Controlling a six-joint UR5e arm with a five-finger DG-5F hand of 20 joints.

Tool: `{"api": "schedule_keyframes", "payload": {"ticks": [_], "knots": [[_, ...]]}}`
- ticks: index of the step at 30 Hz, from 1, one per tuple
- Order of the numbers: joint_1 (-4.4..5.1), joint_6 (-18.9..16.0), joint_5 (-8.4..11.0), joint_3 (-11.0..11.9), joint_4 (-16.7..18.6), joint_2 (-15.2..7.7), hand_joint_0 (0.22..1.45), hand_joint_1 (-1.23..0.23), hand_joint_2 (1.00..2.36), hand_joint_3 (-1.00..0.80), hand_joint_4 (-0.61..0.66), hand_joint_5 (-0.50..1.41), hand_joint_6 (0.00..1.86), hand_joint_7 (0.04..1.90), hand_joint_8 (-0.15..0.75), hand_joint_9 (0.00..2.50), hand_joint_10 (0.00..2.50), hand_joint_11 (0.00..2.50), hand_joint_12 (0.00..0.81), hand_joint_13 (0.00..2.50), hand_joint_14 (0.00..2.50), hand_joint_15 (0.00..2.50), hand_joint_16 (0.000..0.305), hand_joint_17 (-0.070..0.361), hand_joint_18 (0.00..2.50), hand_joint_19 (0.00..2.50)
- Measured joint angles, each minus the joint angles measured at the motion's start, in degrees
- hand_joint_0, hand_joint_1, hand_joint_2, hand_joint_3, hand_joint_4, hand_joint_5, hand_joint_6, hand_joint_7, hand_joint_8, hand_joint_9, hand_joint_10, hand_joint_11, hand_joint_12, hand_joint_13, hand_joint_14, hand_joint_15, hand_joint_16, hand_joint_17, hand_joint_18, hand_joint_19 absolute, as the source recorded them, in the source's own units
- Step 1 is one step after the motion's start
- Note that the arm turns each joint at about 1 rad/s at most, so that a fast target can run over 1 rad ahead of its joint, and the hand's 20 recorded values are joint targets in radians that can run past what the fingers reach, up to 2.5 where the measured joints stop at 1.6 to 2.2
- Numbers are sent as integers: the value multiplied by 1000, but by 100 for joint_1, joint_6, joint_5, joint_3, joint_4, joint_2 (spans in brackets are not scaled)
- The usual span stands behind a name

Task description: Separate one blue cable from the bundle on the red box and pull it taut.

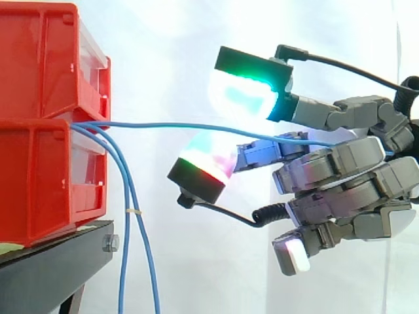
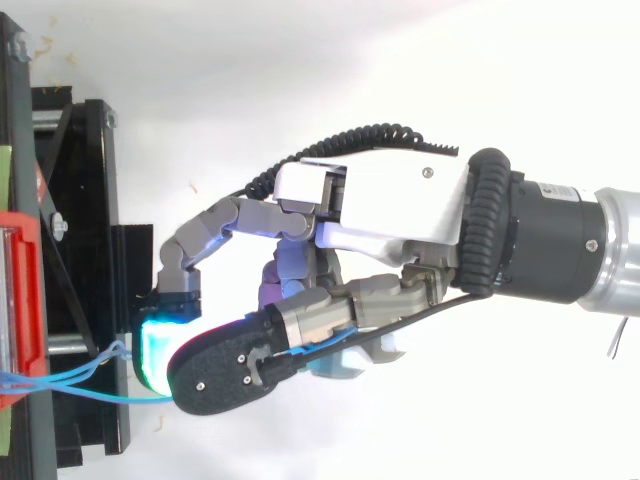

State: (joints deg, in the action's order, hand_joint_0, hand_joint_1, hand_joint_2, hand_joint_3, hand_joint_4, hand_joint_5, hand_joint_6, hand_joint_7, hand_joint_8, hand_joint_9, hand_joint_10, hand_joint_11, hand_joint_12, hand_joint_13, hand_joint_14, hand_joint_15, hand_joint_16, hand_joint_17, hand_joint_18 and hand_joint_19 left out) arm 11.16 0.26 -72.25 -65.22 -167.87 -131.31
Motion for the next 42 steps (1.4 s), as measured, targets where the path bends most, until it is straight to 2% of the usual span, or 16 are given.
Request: {"api": "schedule_keyframes", "payload": {"ticks": [3,4,7,10,11,13,17,18,19,20,21,23,31,37,42], "knots": [[0,0,0,0,0,0,496,-441,1000,-500,123,-74,862,878,255,1957,7,1694,311,2123,0,1324,62,139,1062,684],[0,0,0,0,0,0,487,-432,1000,-500,126,-74,863,872,269,1998,1,1710,314,2119,98,1290,62,140,1076,695],[0,0,0,0,0,0,472,-415,1000,-500,129,-73,863,865,285,2017,135,1655,320,2122,212,1223,64,144,1101,684],[0,5,0,0,0,0,464,-407,1000,-500,134,-73,863,865,281,2024,182,1618,326,2128,224,1212,65,147,1117,684],[0,5,0,1,0,0,461,-404,1000,-500,135,-73,862,874,285,2028,306,1581,331,2130,243,1200,66,149,1129,675],[0,7,0,1,0,0,460,-402,1000,-500,133,-72,863,865,279,2026,383,1542,326,2131,273,1189,66,149,1141,680],[0,9,0,1,0,0,458,-404,1000,-500,143,-71,864,861,290,2018,912,1327,322,2135,374,1150,66,148,1164,691],[0,9,0,1,0,0,457,-404,1000,-500,143,-71,865,859,292,2002,1358,1140,323,2138,418,1136,66,149,1187,696],[0,9,0,1,0,0,457,-404,1000,-500,143,-71,866,857,296,2001,1402,1098,321,2140,493,1095,66,149,1205,701],[0,9,0,1,0,0,457,-407,1000,-500,142,-70,867,853,290,2005,1646,980,313,2139,579,1070,67,150,1229,714],[0,11,0,1,0,0,457,-410,1000,-500,148,-70,868,849,295,1994,1788,896,315,2144,621,1048,67,150,1245,720],[0,14,1,0,0,0,457,-417,1000,-500,150,-70,870,851,299,1987,1936,823,312,2141,633,1058,67,151,1257,726],[8,18,0,0,0,0,462,-442,1000,-500,164,-68,873,854,295,1995,2134,719,310,2145,616,1055,66,149,1265,730],[4,18,0,0,0,0,477,-473,1000,-500,211,-68,879,892,261,2091,2500,468,298,2225,577,1126,65,145,1349,745],[7,23,0,1,0,0,489,-496,1000,-500,209,-66,877,857,261,2131,2500,375,288,2284,505,1187,63,142,1399,762]]}}
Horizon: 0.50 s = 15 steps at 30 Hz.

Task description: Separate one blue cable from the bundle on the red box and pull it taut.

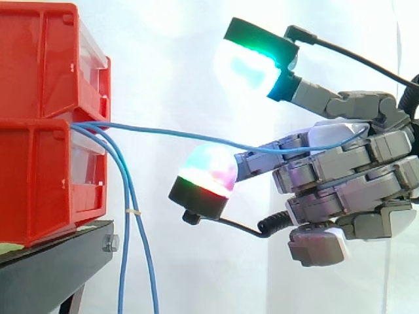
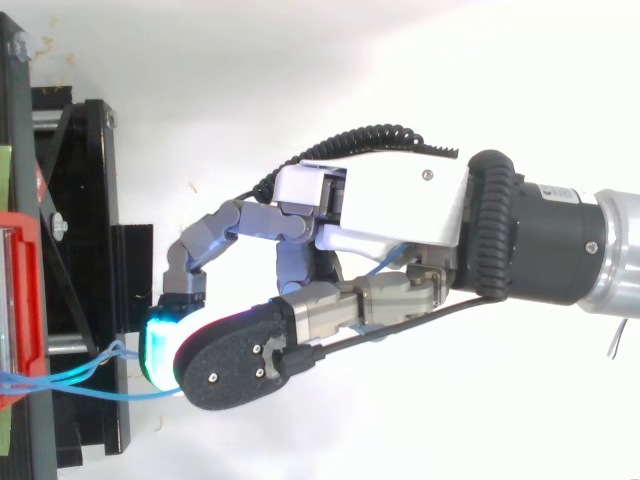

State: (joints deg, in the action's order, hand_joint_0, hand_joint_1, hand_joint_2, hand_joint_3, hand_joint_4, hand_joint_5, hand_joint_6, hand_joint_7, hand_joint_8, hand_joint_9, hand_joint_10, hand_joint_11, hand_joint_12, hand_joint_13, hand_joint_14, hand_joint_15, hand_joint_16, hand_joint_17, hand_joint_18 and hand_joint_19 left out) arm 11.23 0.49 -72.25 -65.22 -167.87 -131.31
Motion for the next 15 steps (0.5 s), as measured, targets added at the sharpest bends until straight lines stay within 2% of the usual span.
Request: {"api": "schedule_keyframes", "payload": {"ticks": [4,15], "knots": [[1,3,0,0,0,0,493,-500,1000,-500,219,-50,864,914,258,2214,2500,374,275,2402,410,1278,61,138,1480,780],[0,4,0,-1,0,-1,454,-526,1000,-500,236,-25,841,986,277,2351,2500,386,284,2500,411,1330,63,142,1780,836]]}}
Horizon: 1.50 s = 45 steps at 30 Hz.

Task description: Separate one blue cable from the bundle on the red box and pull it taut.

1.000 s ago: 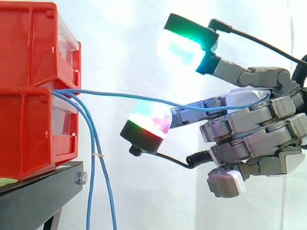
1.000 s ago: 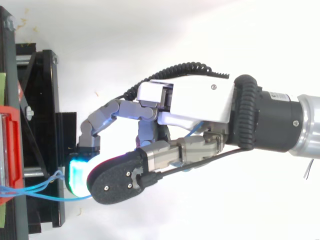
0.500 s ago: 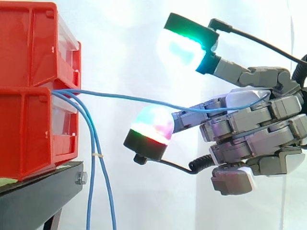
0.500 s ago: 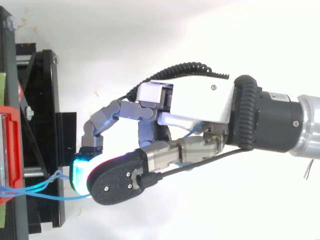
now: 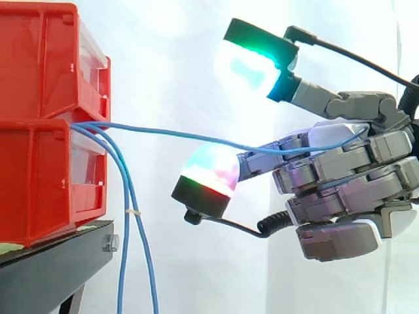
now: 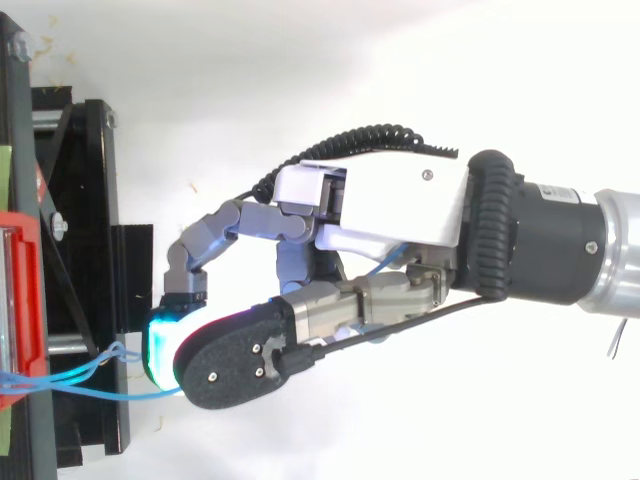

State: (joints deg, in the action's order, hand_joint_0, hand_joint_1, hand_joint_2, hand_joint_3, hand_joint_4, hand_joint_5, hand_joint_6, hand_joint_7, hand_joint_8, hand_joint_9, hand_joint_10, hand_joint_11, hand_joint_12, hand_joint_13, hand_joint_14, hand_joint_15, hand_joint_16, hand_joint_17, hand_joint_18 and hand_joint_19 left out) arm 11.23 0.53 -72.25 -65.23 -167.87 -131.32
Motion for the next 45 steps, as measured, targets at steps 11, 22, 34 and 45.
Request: {"api": "schedule_keyframes", "payload": {"ticks": [11,22,34,45], "knots": [[1,0,0,-1,0,1,481,-809,1000,-500,223,-30,855,978,252,2314,2500,386,265,2500,343,1403,57,128,1752,859],[4,2,5,0,0,1,579,-940,1000,-500,123,-42,876,931,215,2208,2500,379,223,2479,362,1466,48,107,1669,920],[5,1,8,-2,0,-2,583,-834,1015,-294,0,-42,892,968,124,2333,1672,980,222,2344,8,1450,50,113,1488,909],[5,0,9,-5,0,0,576,-787,1014,-204,-17,-14,877,981,203,2198,36,1025,368,2032,32,851,61,138,1497,764]]}}
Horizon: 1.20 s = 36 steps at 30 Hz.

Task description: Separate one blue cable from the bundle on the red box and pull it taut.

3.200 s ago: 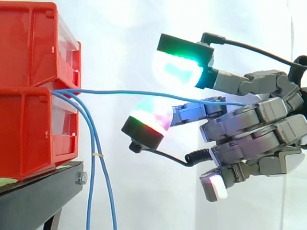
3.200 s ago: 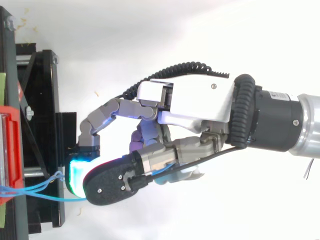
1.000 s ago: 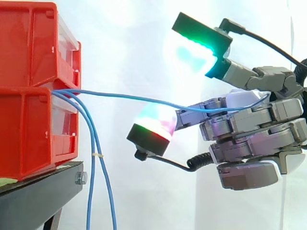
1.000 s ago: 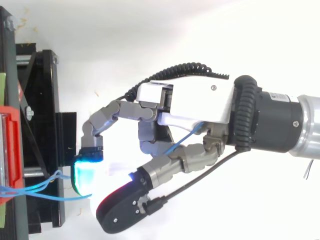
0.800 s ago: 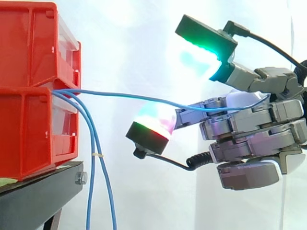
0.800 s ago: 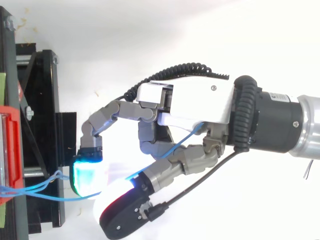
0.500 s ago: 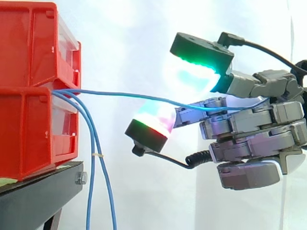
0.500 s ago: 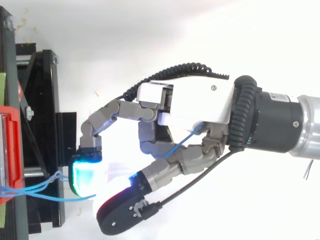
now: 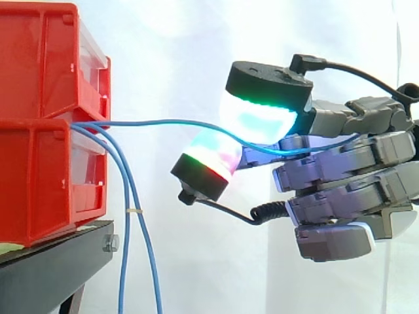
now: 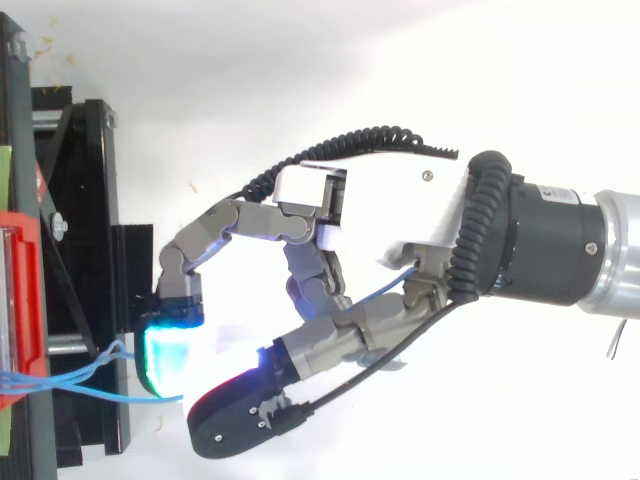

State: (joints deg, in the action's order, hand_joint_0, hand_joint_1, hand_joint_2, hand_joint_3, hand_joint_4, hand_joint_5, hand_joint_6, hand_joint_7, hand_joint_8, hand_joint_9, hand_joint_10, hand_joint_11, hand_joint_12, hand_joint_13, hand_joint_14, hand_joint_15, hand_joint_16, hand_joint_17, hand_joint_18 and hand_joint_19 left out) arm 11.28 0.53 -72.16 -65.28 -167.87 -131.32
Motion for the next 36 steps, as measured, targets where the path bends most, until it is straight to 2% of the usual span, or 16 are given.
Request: {"api": "schedule_keyframes", "payload": {"ticks": [1,2,3,6,8,10,11,12,14,17,20,23,27,33,36], "knots": [[1,0,0,-1,0,0,578,-781,1012,-204,-20,-12,875,977,212,2177,35,975,372,2022,28,828,62,140,1503,749],[2,0,0,-1,0,0,582,-690,1004,-190,-12,-6,866,972,226,2089,31,757,397,1946,25,655,67,150,1541,678],[1,1,0,-1,0,0,580,-675,1003,-181,-6,-5,859,991,230,2055,31,697,398,1901,25,604,67,150,1533,665],[1,1,0,-1,0,-2,579,-616,1000,-176,-2,-3,849,1021,243,1974,27,588,395,1789,22,494,68,153,1497,614],[1,0,0,-1,0,0,552,-536,1121,-220,7,-3,845,1031,256,1925,23,539,401,1700,18,413,69,155,1467,588],[0,0,0,-1,0,0,552,-511,1112,-223,22,-3,843,1034,262,1899,24,514,414,1669,17,411,70,157,1436,587],[0,0,0,-1,0,-2,554,-505,1110,-230,40,-5,843,1040,275,1890,23,533,421,1657,19,422,70,159,1412,589],[0,0,0,-1,0,-3,571,-512,1043,-222,56,-7,844,1046,287,1972,29,684,423,1695,20,484,71,159,1399,601],[0,1,0,-1,-1,-4,579,-501,1003,-229,78,-14,852,1039,297,2101,35,944,422,1809,26,626,71,159,1381,627],[-1,3,0,-3,-1,-1,574,-472,1005,-271,103,-24,862,1022,294,2160,33,1091,423,1838,25,689,71,159,1374,640],[0,2,0,-3,0,0,567,-436,1008,-332,103,-27,867,992,282,2188,34,1140,413,1830,27,714,67,151,1336,676],[1,2,0,-3,0,-1,549,-346,1002,-472,87,-31,872,997,234,2197,34,1192,371,1799,29,762,58,130,1238,761],[2,1,0,-3,0,-2,500,-268,1000,-500,86,-25,866,994,255,2232,37,1166,384,1820,28,742,62,139,1283,732],[3,0,0,-2,0,0,430,-327,1000,-500,102,-15,853,995,282,2308,34,1161,397,1949,28,771,68,153,1397,687],[1,0,0,-2,0,0,422,-466,1000,-500,112,-11,850,1004,285,2370,35,1226,386,2095,30,879,67,151,1445,675]]}}
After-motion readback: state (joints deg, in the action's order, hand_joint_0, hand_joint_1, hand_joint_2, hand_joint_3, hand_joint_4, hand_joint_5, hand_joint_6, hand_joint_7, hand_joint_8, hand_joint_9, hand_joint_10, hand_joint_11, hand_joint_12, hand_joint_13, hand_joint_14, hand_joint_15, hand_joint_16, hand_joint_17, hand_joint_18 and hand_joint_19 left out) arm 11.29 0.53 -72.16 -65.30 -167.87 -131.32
